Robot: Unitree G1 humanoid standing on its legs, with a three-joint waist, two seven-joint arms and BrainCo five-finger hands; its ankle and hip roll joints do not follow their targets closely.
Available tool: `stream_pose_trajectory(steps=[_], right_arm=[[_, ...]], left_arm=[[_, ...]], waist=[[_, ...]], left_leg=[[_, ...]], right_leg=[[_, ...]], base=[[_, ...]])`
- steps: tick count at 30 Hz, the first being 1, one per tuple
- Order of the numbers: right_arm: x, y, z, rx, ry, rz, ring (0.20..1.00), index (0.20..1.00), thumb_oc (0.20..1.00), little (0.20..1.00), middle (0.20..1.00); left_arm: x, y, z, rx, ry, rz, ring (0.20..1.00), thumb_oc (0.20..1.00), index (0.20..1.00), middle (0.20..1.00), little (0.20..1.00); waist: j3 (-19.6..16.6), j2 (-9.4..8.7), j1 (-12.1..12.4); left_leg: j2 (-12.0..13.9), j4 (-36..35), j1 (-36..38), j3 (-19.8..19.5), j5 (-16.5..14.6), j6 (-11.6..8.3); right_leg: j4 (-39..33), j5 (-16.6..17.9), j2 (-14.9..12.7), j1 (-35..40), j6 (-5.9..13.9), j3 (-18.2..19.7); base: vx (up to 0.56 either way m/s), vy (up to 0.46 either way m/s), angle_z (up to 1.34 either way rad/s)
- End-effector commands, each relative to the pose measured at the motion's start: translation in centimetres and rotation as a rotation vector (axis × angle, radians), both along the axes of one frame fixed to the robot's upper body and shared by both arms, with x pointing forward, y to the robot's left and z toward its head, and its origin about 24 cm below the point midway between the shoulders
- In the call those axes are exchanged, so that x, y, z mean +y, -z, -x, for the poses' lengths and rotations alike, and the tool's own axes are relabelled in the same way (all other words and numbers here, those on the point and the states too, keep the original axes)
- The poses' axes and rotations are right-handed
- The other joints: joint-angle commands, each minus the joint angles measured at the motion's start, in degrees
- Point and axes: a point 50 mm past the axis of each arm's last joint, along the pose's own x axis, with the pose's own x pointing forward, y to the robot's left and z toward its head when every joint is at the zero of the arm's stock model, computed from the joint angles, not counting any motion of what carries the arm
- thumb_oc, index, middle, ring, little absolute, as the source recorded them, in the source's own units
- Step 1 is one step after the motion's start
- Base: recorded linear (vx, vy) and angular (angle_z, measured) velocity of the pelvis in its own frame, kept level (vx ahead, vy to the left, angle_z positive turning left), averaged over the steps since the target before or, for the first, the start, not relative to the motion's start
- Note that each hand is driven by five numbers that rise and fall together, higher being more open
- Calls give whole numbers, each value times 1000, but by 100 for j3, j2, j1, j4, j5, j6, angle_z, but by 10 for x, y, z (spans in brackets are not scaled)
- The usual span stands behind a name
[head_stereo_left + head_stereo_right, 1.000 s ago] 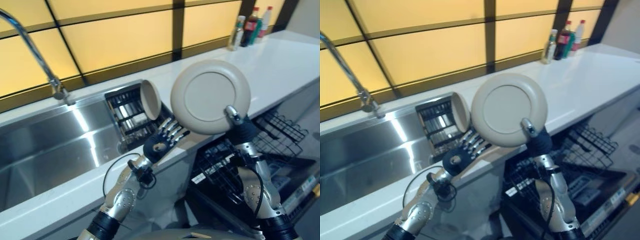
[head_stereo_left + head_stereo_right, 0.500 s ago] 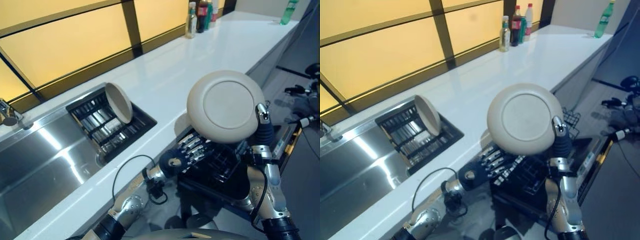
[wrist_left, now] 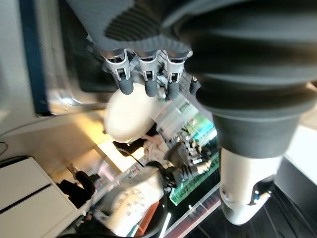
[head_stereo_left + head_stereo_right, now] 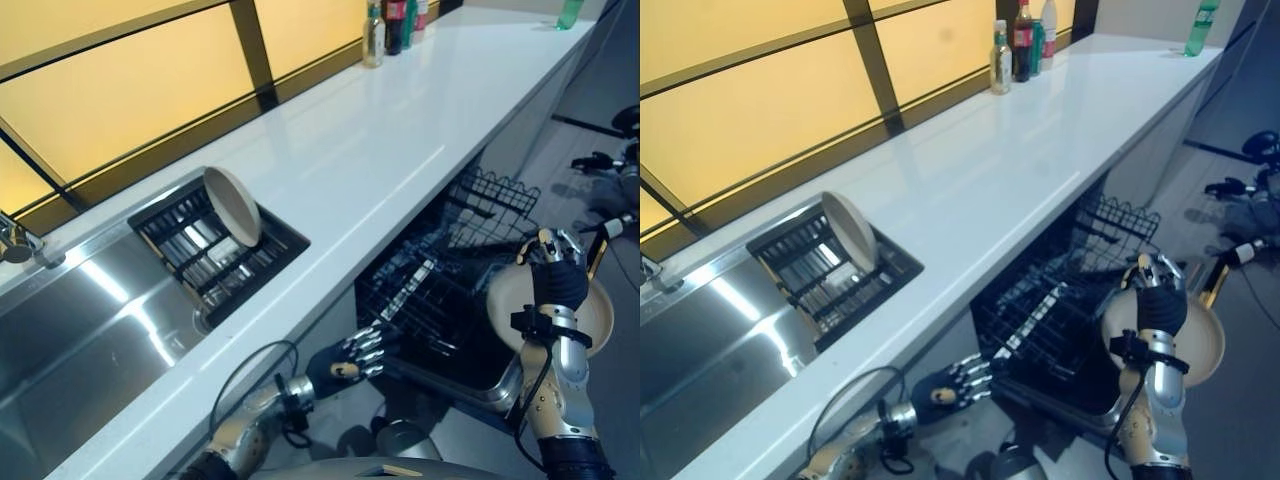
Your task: Pick up plates and place into dishwasher.
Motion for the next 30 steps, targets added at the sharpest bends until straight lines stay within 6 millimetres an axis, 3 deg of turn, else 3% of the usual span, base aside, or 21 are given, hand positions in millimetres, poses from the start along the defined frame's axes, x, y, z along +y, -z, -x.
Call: stream_pose_trajectory(steps=[1, 10, 25, 26, 28, 30], right_arm=[[-9, -18, -8, -52, -38, 116, 200, 200, 200, 200, 200], [-29, -8, -15, 68, -53, 134, 200, 200, 200, 200, 200], [-23, 3, 2, 61, -5, 89, 200, 200, 200, 200, 200], [-25, 1, 3, 57, 22, 95, 250, 250, 250, 250, 250], [-30, -1, 7, 65, 126, 132, 1000, 1000, 1000, 1000, 1000], [-36, -1, 10, 83, 235, 165, 1000, 1000, 1000, 1000, 1000]], left_arm=[[18, 1, 9, -32, 31, 4, 1000, 1000, 1000, 1000, 1000], [32, 7, 17, 24, 59, 20, 1000, 1000, 1000, 1000, 1000], [34, 8, 14, 4, 2, 18, 1000, 1000, 1000, 1000, 1000], [34, 9, 15, 4, -1, 18, 1000, 1000, 1000, 1000, 1000], [34, 9, 15, 0, -9, 16, 1000, 1000, 1000, 1000, 1000], [34, 8, 14, -10, -16, 6, 1000, 1000, 1000, 1000, 1000]], waist=[[-29, -194, 218], [93, -296, 416], [-24, -384, 345], [-28, -384, 326], [-27, -366, 277], [-36, -359, 249]], left_leg=[[-300, 1242, -339, -198, -1329, 628], [-222, 1582, -490, -309, -1399, 596], [-167, 1631, -450, -368, -1437, 572], [-175, 1638, -439, -360, -1447, 576], [-188, 1638, -390, -360, -1505, 597], [-196, 1636, -384, -350, -1522, 610]], right_leg=[[713, 98, -316, -846, 690, -216], [844, 94, -364, -903, 649, -431], [920, 72, -299, -943, 593, -481], [930, 88, -298, -954, 597, -477], [976, 88, -287, -970, 613, -474], [994, 118, -285, -1000, 625, -467]], base=[[45, -51, 2], [48, -43, 3], [55, -1, 5], [53, 32, 0], [53, 38, 0], [12, 16, 0]])
